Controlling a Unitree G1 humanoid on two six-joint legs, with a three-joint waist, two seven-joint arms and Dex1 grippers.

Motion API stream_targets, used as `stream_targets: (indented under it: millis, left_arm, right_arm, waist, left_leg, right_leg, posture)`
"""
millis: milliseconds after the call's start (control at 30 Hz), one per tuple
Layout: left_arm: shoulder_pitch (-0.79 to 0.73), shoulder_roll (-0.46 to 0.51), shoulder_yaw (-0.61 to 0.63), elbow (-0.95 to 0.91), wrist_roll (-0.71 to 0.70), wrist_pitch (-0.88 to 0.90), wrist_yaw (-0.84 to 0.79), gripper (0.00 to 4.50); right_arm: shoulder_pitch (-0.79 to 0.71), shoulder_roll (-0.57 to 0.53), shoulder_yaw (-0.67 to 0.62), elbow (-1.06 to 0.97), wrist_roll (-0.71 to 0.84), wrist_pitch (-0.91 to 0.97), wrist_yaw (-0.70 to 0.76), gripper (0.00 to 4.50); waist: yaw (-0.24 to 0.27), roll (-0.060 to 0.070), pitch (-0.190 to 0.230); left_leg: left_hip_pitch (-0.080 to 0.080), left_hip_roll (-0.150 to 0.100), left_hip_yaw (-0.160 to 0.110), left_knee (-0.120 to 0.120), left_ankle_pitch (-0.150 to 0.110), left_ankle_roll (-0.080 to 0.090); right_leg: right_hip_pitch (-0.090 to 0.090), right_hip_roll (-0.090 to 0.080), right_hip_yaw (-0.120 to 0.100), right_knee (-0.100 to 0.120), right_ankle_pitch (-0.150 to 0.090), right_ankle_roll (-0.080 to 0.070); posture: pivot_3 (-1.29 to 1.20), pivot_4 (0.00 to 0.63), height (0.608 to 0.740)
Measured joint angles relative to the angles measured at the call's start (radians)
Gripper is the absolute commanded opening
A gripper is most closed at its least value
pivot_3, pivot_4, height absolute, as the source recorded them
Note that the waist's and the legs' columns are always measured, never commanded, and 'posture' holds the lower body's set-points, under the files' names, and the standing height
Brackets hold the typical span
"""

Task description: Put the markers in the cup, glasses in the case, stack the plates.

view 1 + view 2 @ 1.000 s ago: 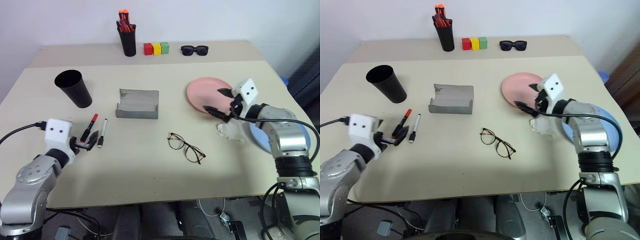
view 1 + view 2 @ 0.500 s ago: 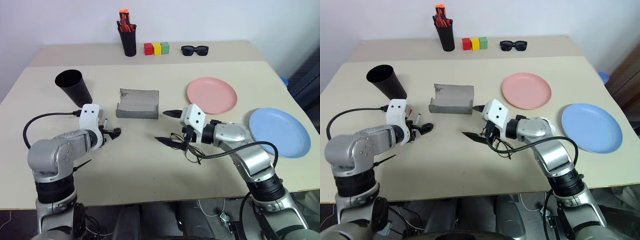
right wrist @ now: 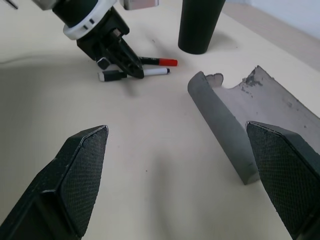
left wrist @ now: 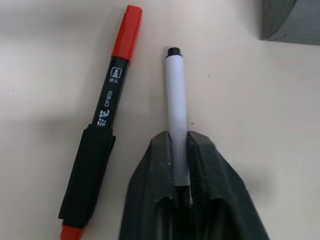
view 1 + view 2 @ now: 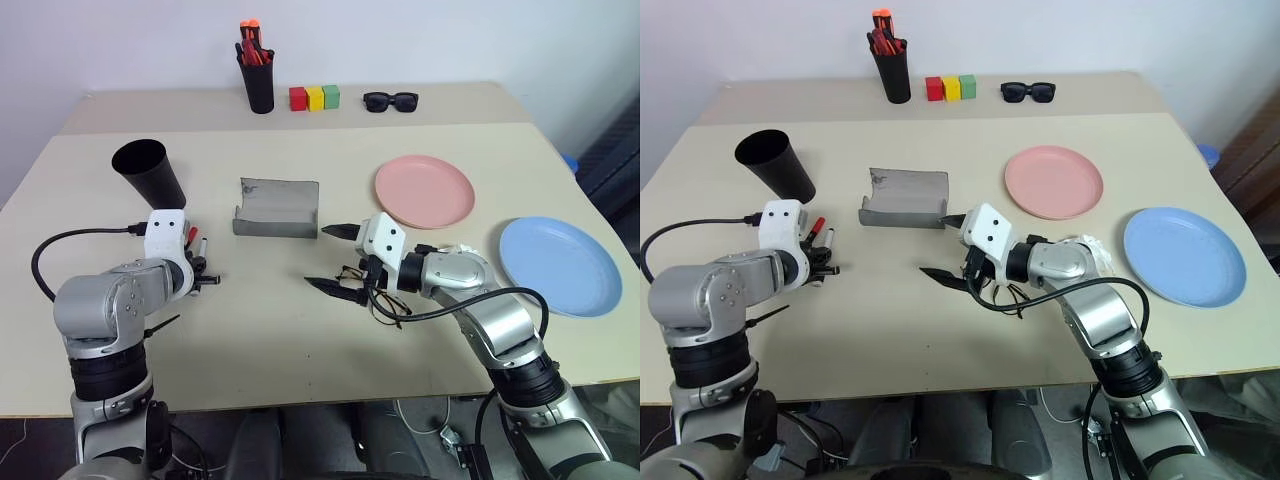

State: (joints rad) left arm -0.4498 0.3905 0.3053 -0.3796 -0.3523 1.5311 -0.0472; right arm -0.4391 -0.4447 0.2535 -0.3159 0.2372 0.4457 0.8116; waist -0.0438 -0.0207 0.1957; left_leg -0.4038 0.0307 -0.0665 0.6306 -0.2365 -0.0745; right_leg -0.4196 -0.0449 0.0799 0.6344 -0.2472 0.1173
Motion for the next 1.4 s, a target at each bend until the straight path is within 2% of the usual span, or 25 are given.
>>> stream_targets:
  millis: [67, 200, 233, 300, 433, 600, 900, 1000, 1133, 1300, 1367, 1400]
  left_arm:
    - [0.037, 0.016, -0.028, -0.005, 0.024, -0.105, -0.014, 0.31]
    - [0.088, 0.087, -0.077, -0.074, 0.086, -0.517, -0.101, 0.31]
    - [0.072, 0.088, -0.064, -0.1, 0.087, -0.644, -0.13, 0.31]
    - [0.005, 0.089, -0.04, -0.108, 0.093, -0.786, -0.137, 0.31]
    - [-0.112, 0.144, -0.016, 0.102, 0.232, -1.018, -0.032, 0.31]
    - [-0.225, 0.146, -0.027, 0.454, 0.348, -1.218, 0.089, 0.31]
    - [-0.275, 0.101, -0.052, 0.779, 0.367, -1.459, 0.114, 0.31]
    - [-0.303, 0.099, -0.056, 0.863, 0.364, -1.51, 0.112, 1.21]
    - [-0.339, 0.098, -0.056, 0.942, 0.36, -1.564, 0.108, 3.12]
    - [-0.327, 0.089, -0.04, 0.904, 0.314, -1.58, 0.091, 3.12]
    - [-0.288, 0.083, -0.018, 0.796, 0.259, -1.556, 0.059, 3.12]
    - [-0.258, 0.084, -0.004, 0.717, 0.218, -1.518, 0.029, 3.4]
  right_arm:
    - [-0.015, 0.01, 0.001, 0.01, 0.0, -0.002, -0.001, 4.5]
    - [-0.053, 0.074, -0.015, 0.048, 0.012, -0.012, -0.032, 4.5]
    - [-0.08, 0.116, -0.04, 0.072, 0.021, -0.016, -0.065, 4.5]
    - [-0.144, 0.182, -0.079, 0.104, 0.031, -0.028, -0.122, 4.5]
    - [-0.239, 0.261, -0.123, 0.143, 0.039, -0.068, -0.205, 4.5]
    - [-0.253, 0.35, -0.084, 0.204, 0.014, -0.092, -0.256, 4.5]
    - [-0.213, 0.38, -0.033, 0.168, 0.004, -0.1, -0.266, 4.5]
    - [-0.199, 0.378, -0.025, 0.153, 0.004, -0.089, -0.266, 4.5]
    - [-0.191, 0.372, -0.024, 0.14, 0.004, -0.08, -0.265, 4.5]
    - [-0.188, 0.358, -0.023, 0.124, 0.004, -0.073, -0.264, 4.5]
    - [-0.187, 0.349, -0.024, 0.119, 0.004, -0.068, -0.264, 4.5]
    - [-0.185, 0.339, -0.024, 0.118, 0.004, -0.064, -0.261, 4.5]
  waist:
    - [0.0, 0.0, 0.0]
    - [0.001, -0.001, 0.0]
    - [0.002, 0.0, 0.0]
    - [0.003, -0.001, 0.0]
    - [0.001, 0.0, 0.0]
    - [0.0, 0.0, 0.0]
    - [0.002, 0.0, 0.0]
    - [-0.001, 0.0, 0.0]
    - [-0.001, 0.0, 0.0]
    - [-0.001, 0.0, 0.0]
    - [-0.002, 0.0, 0.0]
    - [-0.003, 0.0, 0.0]
  left_leg:
    - [0.0, 0.0, 0.0, 0.0, 0.0, 0.0]
    - [-0.002, 0.0, 0.0, -0.001, 0.002, -0.004]
    - [-0.003, 0.0, 0.0, -0.001, 0.003, -0.006]
    - [-0.003, 0.0, 0.0, 0.0, 0.004, -0.007]
    - [-0.003, 0.0, 0.0, -0.001, 0.004, -0.006]
    - [-0.004, 0.0, 0.0, -0.001, 0.004, -0.006]
    - [-0.005, 0.0, 0.0, -0.001, 0.004, -0.006]
    - [-0.005, 0.0, 0.0, -0.001, 0.004, -0.006]
    - [-0.004, 0.0, -0.001, -0.001, 0.004, -0.006]
    - [-0.005, 0.0, -0.001, -0.002, 0.004, -0.006]
    - [-0.005, 0.0, -0.001, -0.002, 0.004, -0.006]
    - [-0.004, 0.0, -0.001, -0.002, 0.004, -0.006]
  right_leg:
    - [0.0, 0.0, 0.0, 0.0, 0.0, 0.0]
    - [-0.003, 0.0, 0.0, 0.0, 0.001, -0.001]
    - [-0.004, 0.0, 0.0, 0.0, 0.001, -0.002]
    - [-0.004, -0.001, 0.0, 0.0, 0.001, -0.002]
    - [-0.003, 0.0, 0.0, 0.0, 0.003, 0.0]
    - [-0.004, 0.0, 0.0, 0.0, 0.003, 0.001]
    - [-0.005, 0.0, -0.001, 0.001, 0.004, 0.001]
    - [-0.005, 0.0, -0.001, 0.001, 0.004, 0.001]
    - [-0.005, 0.0, -0.001, 0.001, 0.004, 0.001]
    - [-0.005, 0.0, -0.001, 0.001, 0.004, 0.001]
    - [-0.005, 0.0, -0.001, 0.001, 0.004, 0.001]
    - [-0.005, 0.0, -0.001, 0.001, 0.004, 0.001]
  posture:
    - [0.0, 0.15, 0.74]
    - [0.0, 0.15, 0.74]
    - [0.0, 0.15, 0.74]
    - [0.0, 0.15, 0.74]
    - [0.0, 0.15, 0.74]
    - [0.0, 0.15, 0.74]
    - [0.0, 0.15, 0.74]
    - [0.0, 0.15, 0.74]
    - [0.0, 0.15, 0.74]
    - [0.0, 0.15, 0.74]
    - [0.0, 0.15, 0.74]
    - [0.0, 0.15, 0.74]
